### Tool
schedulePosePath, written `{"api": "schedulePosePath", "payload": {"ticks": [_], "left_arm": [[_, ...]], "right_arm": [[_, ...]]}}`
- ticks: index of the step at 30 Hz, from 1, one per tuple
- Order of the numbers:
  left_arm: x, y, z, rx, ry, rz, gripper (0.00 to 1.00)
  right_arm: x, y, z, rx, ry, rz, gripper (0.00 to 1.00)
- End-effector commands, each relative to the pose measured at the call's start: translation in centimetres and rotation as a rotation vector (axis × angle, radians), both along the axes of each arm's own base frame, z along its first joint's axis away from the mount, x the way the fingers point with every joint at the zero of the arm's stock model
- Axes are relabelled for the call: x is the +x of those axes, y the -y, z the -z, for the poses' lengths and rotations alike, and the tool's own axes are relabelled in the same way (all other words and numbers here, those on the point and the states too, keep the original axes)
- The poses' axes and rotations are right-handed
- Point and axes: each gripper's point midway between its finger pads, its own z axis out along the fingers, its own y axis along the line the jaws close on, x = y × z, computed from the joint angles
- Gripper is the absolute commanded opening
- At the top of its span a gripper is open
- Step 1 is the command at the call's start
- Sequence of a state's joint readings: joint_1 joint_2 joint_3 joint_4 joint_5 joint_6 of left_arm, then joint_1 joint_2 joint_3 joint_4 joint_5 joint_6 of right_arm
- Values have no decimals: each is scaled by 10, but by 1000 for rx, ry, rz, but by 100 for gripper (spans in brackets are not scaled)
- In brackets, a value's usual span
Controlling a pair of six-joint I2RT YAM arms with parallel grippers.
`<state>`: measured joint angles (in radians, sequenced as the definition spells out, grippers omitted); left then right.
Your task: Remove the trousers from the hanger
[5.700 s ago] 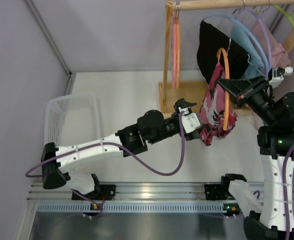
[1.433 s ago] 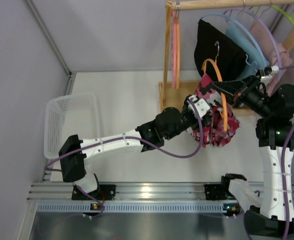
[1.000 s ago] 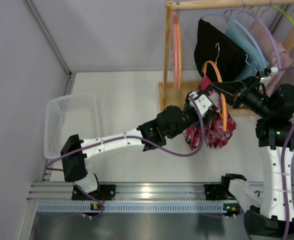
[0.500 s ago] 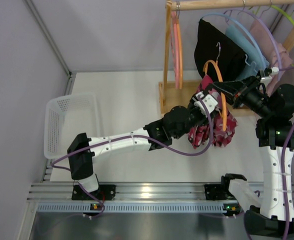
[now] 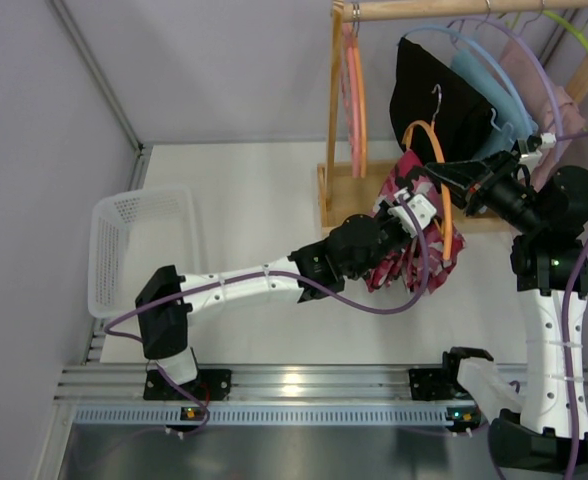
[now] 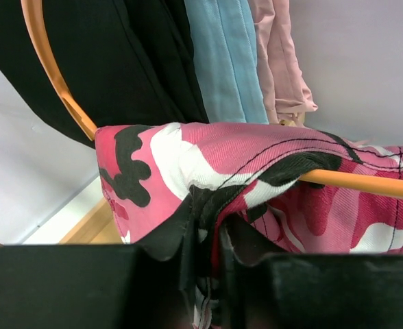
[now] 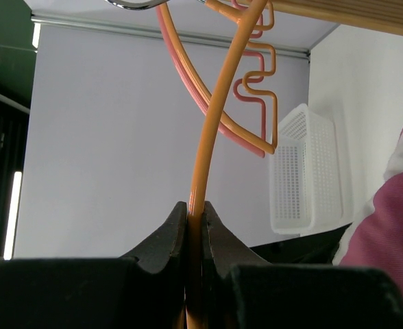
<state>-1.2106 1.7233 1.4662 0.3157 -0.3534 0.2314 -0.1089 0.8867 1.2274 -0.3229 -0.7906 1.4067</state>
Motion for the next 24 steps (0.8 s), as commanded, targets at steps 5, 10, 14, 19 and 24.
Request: {"api": "schedulePosePath", "payload": {"ticks": [5,10,14,19,24], "left_arm": [[14,-19,-31,-58,48,-44,0],[8,-32,-60,-84,89,-38,0],[3,-37,-89,-127,116,-23,0],[1,-38,-115,-166,132,-14,0],[3,-39,-125,-178,143,-29,0]], "right_arm": [[-29,-6,-54,-52,279,-29,0],[-19,-3,-33,-68,256,-15,0],[-9,0,-10,-89,219,2,0],[-1,2,12,-117,183,12,0],[2,2,26,-114,151,2,0]]}}
